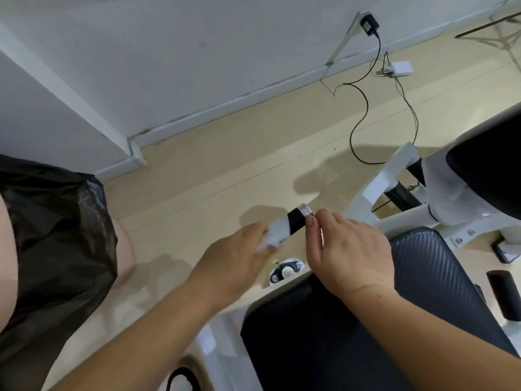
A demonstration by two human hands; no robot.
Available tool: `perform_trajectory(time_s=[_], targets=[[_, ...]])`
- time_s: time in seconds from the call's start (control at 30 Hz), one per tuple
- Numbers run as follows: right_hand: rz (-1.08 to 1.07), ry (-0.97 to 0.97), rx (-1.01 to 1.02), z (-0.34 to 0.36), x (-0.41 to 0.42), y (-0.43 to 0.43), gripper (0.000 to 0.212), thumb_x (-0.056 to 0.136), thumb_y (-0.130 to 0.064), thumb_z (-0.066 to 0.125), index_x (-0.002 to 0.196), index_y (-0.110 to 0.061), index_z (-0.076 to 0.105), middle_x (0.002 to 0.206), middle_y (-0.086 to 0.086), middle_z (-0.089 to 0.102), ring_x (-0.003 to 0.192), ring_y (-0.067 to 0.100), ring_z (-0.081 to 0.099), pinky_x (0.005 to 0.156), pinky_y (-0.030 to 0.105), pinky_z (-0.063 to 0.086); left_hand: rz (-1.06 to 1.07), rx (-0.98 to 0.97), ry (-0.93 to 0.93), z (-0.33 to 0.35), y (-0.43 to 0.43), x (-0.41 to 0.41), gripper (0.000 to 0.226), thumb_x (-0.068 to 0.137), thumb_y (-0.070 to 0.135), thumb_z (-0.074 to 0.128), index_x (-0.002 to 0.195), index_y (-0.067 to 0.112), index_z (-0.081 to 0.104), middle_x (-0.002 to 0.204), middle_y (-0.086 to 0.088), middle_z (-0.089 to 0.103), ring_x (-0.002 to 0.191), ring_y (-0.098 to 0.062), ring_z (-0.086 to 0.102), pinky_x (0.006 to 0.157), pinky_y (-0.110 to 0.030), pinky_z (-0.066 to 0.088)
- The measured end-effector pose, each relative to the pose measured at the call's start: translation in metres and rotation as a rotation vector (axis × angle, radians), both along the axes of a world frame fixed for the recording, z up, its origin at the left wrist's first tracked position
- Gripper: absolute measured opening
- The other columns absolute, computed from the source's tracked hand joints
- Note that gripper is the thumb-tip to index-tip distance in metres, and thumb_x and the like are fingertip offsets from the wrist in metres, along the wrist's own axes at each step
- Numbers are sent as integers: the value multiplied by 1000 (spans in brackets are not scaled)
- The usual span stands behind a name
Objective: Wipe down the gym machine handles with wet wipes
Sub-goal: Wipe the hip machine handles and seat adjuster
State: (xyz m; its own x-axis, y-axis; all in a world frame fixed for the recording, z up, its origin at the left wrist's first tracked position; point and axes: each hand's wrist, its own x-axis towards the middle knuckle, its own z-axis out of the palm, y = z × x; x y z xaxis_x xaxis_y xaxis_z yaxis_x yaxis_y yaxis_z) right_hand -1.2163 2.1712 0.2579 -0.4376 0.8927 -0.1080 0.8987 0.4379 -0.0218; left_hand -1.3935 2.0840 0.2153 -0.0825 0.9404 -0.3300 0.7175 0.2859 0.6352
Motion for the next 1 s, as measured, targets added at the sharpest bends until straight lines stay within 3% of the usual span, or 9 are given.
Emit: perform_trajectory(time_s=[0.17,0.27,0.4,0.57,0.63,0.77,0.83,0.9,1.0], targets=[[-27,-26,-8,1,0,-1,32,105,-42,26,91,-25,50,67,-6,56,60,27,56,59,38,32,474,211,-236,27,1,-23,38,106,42,36,81,21,55,55,8,55,52,-12,50,57,-32,44],[-39,-92,-46,3,1,0,30,99,-38,25,102,-24,52,78,-6,60,71,25,55,72,42,38,304,71,-132,46,15,6,40,106,49,26,79,29,46,70,11,52,70,-13,51,66,-35,37],[-46,-178,-73,7,1,1,35,85,-36,32,105,-21,56,89,-2,61,85,25,54,82,43,36,56,-259,6,41,45,32,51,107,53,13,114,25,56,110,-1,66,102,-28,61,87,-39,46],[-37,-177,-56,5,1,0,26,81,-31,33,87,-21,57,76,-2,62,76,27,53,77,43,32,326,-589,-553,37,103,26,58,106,57,32,98,10,65,89,-10,68,67,-23,62,72,-30,52],[-30,-200,-58,4,0,0,26,82,-31,34,87,-22,57,77,-3,62,76,26,54,78,42,32,323,-606,-612,38,102,28,59,105,58,32,93,11,65,84,-11,68,58,-22,60,66,-30,52],[-32,-214,-102,7,1,1,23,86,-31,35,94,-24,55,82,-5,63,81,24,54,81,41,33,178,-143,-20,29,49,42,51,107,50,16,110,24,60,98,5,66,95,-22,64,81,-39,50],[-17,-214,-119,8,2,2,21,89,-33,36,99,-26,53,86,-6,63,84,23,54,83,40,34,135,70,82,37,7,54,46,104,44,17,137,31,48,118,15,59,110,-13,57,91,-33,47],[-12,-195,-111,8,2,2,23,88,-33,36,100,-26,54,86,-6,63,84,23,54,82,40,34,86,46,98,37,-8,55,58,101,45,15,154,28,34,142,13,51,124,-13,51,104,-36,44],[1,-180,-75,4,2,2,27,83,-32,33,94,-23,56,79,-4,62,78,25,54,78,42,34,149,-102,133,35,34,49,49,105,46,12,125,28,53,118,4,63,106,-24,59,89,-41,49]])
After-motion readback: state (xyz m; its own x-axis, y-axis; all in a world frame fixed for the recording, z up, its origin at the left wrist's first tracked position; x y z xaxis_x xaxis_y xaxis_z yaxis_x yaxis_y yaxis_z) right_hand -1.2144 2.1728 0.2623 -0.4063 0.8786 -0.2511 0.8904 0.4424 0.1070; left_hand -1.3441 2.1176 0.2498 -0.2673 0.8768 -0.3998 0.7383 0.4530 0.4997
